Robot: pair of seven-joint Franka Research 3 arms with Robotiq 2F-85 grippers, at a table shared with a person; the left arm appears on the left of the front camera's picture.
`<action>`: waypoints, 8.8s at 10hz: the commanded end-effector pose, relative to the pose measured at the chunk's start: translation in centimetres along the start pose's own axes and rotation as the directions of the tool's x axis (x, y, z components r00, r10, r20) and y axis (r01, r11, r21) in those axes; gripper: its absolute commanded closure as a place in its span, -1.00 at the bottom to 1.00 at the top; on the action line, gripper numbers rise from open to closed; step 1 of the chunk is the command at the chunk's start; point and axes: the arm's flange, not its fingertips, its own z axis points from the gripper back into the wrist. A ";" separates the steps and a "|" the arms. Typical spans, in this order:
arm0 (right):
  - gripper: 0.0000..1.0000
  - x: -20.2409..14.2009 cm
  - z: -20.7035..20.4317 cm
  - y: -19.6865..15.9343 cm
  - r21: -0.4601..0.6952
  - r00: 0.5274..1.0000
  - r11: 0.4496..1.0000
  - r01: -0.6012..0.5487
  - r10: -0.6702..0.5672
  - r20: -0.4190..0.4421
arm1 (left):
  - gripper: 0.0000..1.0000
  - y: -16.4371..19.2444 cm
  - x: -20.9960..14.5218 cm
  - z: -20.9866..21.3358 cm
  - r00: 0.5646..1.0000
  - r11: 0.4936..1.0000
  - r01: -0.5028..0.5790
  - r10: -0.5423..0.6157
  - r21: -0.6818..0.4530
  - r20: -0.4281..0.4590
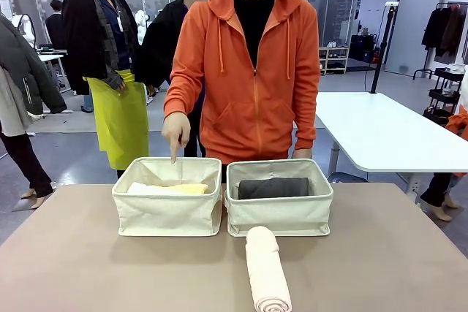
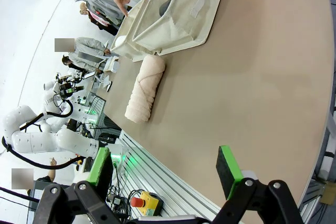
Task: Divide the towels into two baskets.
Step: Pick up one hotel-folded towel from the bottom of the table and place it in the Fabric basket indicated by the person.
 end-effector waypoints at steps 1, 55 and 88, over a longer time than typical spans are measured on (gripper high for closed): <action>-1.00 0.0 0.2 0.3 0.001 1.000 1.000 -0.007 0.007 -0.005 | -1.00 -0.3 -0.1 0.4 1.000 1.000 0.007 -0.007 0.003 0.009; 0.28 3.6 -56.7 36.1 0.345 -0.244 0.115 -0.932 0.504 -0.828 | -1.00 -0.3 -0.1 0.4 1.000 1.000 0.007 -0.007 0.003 0.009; -1.00 9.6 -78.3 32.0 0.331 -0.294 -0.022 -0.943 0.516 -0.805 | -1.00 -0.3 -0.1 0.4 1.000 1.000 0.007 -0.007 0.003 0.009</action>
